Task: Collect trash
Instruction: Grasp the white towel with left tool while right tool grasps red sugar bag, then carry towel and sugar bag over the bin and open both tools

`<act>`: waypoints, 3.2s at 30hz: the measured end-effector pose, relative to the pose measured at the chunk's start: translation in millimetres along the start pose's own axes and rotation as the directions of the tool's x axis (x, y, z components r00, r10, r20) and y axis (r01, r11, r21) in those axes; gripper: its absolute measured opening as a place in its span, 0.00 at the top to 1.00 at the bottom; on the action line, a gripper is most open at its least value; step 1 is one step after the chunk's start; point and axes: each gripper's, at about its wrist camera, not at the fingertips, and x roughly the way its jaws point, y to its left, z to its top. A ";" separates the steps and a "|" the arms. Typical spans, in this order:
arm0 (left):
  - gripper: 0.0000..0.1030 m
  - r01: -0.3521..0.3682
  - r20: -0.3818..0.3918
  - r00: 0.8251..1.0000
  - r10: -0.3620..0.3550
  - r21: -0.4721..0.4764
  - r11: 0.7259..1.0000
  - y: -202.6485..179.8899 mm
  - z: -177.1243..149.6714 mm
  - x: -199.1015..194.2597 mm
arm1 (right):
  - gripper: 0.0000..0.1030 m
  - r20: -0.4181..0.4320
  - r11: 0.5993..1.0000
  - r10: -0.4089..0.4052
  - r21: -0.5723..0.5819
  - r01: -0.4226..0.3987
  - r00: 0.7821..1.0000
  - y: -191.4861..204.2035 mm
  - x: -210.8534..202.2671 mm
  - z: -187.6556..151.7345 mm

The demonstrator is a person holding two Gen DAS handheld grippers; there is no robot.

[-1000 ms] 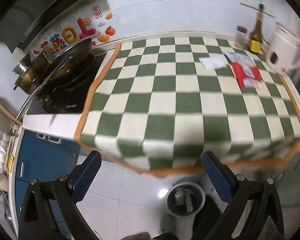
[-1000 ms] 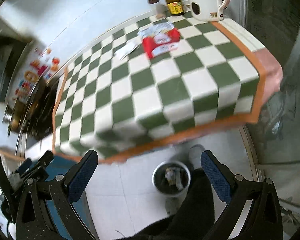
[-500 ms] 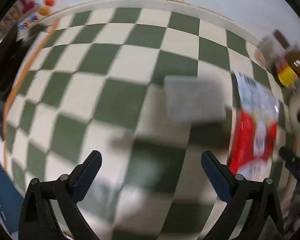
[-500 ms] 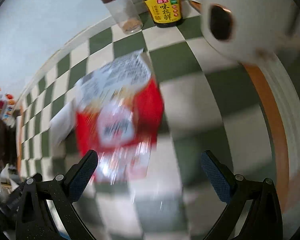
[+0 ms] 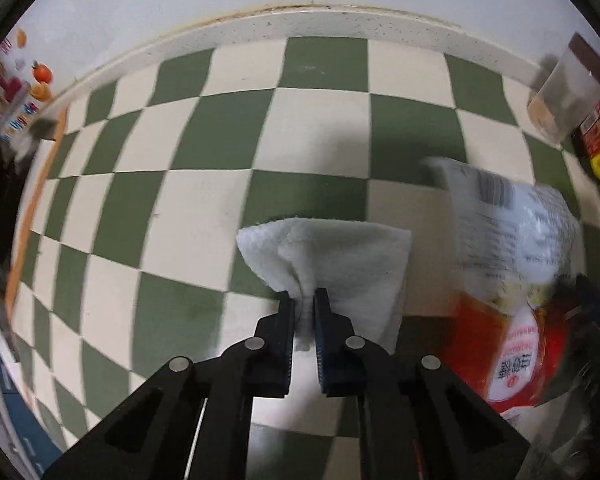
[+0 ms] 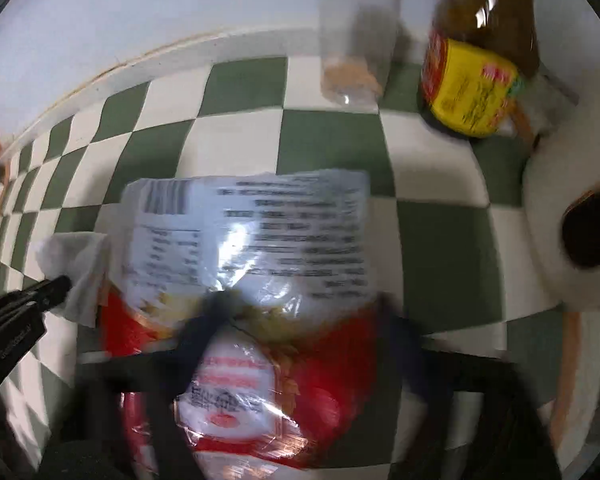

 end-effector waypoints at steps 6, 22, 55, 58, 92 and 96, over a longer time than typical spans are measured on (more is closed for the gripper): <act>0.94 -0.101 0.063 0.993 0.100 0.015 0.995 12.5 -27.0 -26.4 | 0.99 0.051 0.992 0.094 0.079 -0.098 0.994 -18.3 -19.1 0.9; 0.94 -0.077 0.335 0.939 0.077 -0.014 0.997 55.9 -65.6 -157.4 | 1.00 0.277 0.975 0.173 0.090 -0.205 0.945 -23.4 -174.8 -55.0; 0.94 0.271 -0.044 0.962 -0.268 0.091 0.958 203.3 -383.6 -114.1 | 1.00 0.111 0.960 0.183 0.192 -0.202 0.977 113.0 -311.3 -491.0; 0.94 0.235 -0.137 0.965 -0.222 0.090 0.968 187.2 -406.0 -55.6 | 1.00 -0.002 0.958 0.206 0.204 -0.202 0.978 114.1 -242.1 -522.3; 0.05 0.188 -0.554 0.814 -0.176 -0.035 0.982 100.5 -555.3 386.3 | 0.34 -0.430 0.927 0.322 0.326 -0.188 0.844 126.3 231.4 -660.0; 0.05 0.178 -0.514 0.843 -0.162 -0.019 0.984 104.3 -550.6 359.8 | 0.21 -0.420 0.942 0.288 0.287 -0.175 0.861 123.7 209.3 -654.8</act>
